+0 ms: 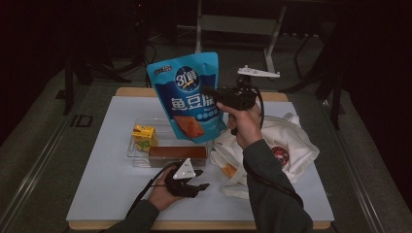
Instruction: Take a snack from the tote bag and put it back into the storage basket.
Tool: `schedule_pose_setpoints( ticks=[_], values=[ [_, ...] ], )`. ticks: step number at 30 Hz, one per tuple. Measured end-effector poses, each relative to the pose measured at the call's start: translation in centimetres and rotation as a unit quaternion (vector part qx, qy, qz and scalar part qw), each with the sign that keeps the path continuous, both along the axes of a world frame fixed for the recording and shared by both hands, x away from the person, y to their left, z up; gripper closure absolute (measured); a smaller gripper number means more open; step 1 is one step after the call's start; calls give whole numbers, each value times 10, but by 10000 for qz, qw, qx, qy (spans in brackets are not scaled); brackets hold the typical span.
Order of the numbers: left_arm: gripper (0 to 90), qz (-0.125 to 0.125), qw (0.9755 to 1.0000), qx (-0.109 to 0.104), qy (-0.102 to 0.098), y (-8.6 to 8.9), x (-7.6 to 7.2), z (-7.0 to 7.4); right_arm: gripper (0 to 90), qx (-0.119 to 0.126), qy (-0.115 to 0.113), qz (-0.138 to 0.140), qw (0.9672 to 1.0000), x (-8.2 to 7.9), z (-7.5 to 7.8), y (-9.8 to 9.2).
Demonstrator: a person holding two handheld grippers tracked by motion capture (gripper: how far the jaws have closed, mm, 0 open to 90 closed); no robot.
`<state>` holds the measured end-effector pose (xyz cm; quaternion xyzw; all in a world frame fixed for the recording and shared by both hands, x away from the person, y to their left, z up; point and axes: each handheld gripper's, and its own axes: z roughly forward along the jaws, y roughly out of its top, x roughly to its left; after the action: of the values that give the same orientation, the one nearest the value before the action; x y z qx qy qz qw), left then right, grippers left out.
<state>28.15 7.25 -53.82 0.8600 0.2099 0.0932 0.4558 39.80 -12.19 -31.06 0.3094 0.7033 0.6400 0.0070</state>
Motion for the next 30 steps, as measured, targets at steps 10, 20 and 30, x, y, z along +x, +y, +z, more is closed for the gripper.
schedule_pose_setpoints(
  ticks=[10, 20, 30],
  values=[
    [457, 2, 10000, -16, 0, 0, 0, 0, 886, -149, 186, -143, 9996, 13, -8, 18],
    [456, -1, 10000, -20, -12, 0, 0, 0, 881, -427, 490, -339, 9973, 32, -24, 31],
    [456, -6, 10000, -48, -5, 0, 0, 0, 865, -530, 660, -420, 9955, 43, -38, 58]
  ],
)
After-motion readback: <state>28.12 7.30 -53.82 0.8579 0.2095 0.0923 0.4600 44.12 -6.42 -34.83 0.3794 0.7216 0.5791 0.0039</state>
